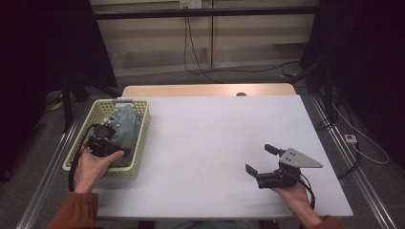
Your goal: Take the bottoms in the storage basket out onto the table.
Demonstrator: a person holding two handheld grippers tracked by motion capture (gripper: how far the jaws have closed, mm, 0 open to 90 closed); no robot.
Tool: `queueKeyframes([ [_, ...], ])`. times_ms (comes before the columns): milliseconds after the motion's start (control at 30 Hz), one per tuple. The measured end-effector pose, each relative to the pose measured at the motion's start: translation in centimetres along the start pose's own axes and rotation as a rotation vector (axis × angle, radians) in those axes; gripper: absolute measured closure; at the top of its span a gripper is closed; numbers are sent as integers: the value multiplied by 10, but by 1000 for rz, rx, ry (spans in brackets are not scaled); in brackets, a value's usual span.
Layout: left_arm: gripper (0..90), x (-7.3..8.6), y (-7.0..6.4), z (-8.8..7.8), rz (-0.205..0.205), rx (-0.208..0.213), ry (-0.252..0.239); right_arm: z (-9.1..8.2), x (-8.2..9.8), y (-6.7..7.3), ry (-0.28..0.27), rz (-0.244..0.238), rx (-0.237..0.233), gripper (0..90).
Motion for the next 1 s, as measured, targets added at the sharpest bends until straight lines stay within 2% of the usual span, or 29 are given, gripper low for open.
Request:
queueKeyframes([
  [133,171,2,-2,3,8,-2,36,0,0,0,1,1,1,0],
  [200,209,4,-3,6,42,-12,66,0,0,0,2,0,1,0],
  [400,434,8,-6,9,60,3,105,0,1,0,2,-2,1,0],
  [467,517,7,-6,8,74,-3,99,-1,1,0,2,-2,1,0],
  [533,595,7,-7,7,53,-3,94,0,1,0,3,-2,1,0],
  [567,625,7,-6,6,59,-2,92,0,1,0,4,-2,2,0],
  [600,649,7,-7,6,45,-4,86,0,1,0,5,-2,2,0],
  [667,673,6,-7,5,57,4,76,0,1,0,5,-3,1,0],
  [700,679,6,-7,4,49,5,60,0,1,0,5,-3,1,0],
  [733,682,6,-7,3,65,10,52,0,1,0,6,-1,1,0],
  [833,691,5,-6,-1,45,18,10,0,0,0,3,0,0,0],
  [967,705,-1,-4,-9,12,41,-82,0,0,-1,2,1,1,0],
  [1000,705,-1,-4,-9,12,41,-82,0,1,-1,2,0,2,0],
])
Point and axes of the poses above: each handheld gripper's, and its own axes: z roughly forward along the jaws, x roughly out of its underside, y roughly to its left, the point moved 6 cm from there along z, roughly forward along the jaws, and after that the axes turned 3 degrees about -y, right-handed, at the moved point
